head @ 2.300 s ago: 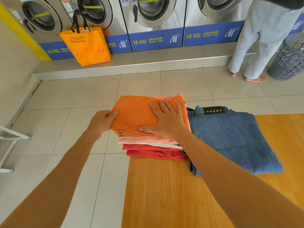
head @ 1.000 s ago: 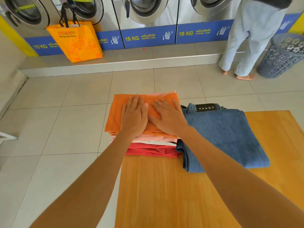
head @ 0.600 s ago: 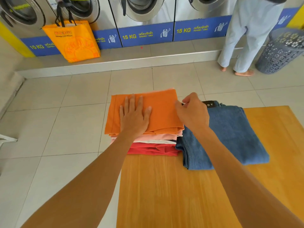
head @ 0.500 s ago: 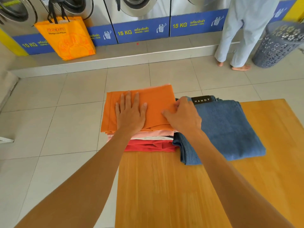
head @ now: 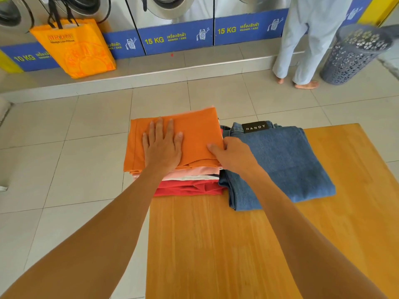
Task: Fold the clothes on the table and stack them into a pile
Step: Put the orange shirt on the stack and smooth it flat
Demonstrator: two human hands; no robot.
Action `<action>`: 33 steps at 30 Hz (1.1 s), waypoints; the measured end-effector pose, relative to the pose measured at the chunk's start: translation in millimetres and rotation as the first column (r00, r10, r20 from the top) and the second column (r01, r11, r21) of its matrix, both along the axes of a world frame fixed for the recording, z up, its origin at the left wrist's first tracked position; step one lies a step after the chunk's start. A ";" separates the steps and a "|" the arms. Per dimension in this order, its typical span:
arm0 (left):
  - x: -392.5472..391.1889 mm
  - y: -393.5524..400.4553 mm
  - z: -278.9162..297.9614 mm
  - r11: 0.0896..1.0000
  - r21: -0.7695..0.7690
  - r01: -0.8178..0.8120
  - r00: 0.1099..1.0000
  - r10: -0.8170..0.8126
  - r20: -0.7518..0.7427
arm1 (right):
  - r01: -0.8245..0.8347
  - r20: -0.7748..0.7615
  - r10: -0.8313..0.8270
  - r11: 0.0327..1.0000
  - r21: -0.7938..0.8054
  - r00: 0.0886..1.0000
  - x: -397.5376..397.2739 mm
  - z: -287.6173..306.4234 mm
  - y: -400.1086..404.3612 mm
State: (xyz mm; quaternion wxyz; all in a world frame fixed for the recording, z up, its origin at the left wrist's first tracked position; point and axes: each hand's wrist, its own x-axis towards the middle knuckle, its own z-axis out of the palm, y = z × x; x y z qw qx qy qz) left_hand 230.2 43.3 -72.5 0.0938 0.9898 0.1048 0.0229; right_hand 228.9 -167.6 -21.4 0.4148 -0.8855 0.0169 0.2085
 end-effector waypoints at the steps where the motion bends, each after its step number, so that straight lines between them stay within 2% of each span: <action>1: 0.0 0.1 0.1 1.000 0.000 0.001 1.000 -0.001 -0.002 | -0.007 -0.035 0.010 0.998 0.068 0.999 1.4 -3.1 -2.3; 4: 0.2 0.0 1.9 1.000 -0.009 0.003 1.000 -0.003 -0.026 | 0.188 -0.178 -0.142 0.943 0.275 0.974 10.8 -7.1 -9.9; 6: 0.5 -0.4 3.4 1.000 -0.015 -0.003 0.999 0.002 -0.035 | 0.245 -0.133 -0.216 0.928 0.280 0.967 11.5 -13.4 -8.1; 8: 0.8 0.1 4.0 1.000 -0.018 -0.008 0.999 0.007 -0.034 | 0.218 -0.054 -0.211 0.940 0.262 0.976 -0.5 -16.2 -4.9; 11: 0.4 -0.4 2.5 1.000 -0.018 -0.015 1.000 0.014 -0.023 | 0.096 -0.013 -0.097 0.944 0.317 0.995 -26.9 -15.2 -8.2; 13: 0.5 -1.5 2.5 1.000 -0.018 -0.015 1.000 0.015 -0.019 | 0.061 0.074 -0.085 0.960 0.274 0.994 -35.2 -15.9 -6.5; 21: 1.0 -1.4 1.5 1.000 -0.012 -0.012 1.000 0.011 -0.024 | 0.295 0.204 -0.340 0.930 0.220 0.918 -26.8 -22.5 17.7; 26: 0.9 4.5 3.1 0.999 -0.051 0.001 1.000 -0.003 -0.024 | 0.336 0.347 -0.296 0.940 -0.057 0.890 -24.1 -37.1 -0.7; 30: -1.9 7.7 4.1 0.995 -0.097 -0.006 1.000 0.006 -0.008 | 0.315 0.295 -0.279 0.946 -0.080 0.914 -32.9 -45.0 -3.7; 33: -2.3 5.4 2.0 0.996 -0.089 -0.013 1.000 0.014 0.003 | 0.220 0.133 -0.213 0.975 -0.042 0.968 -25.0 -34.1 -7.5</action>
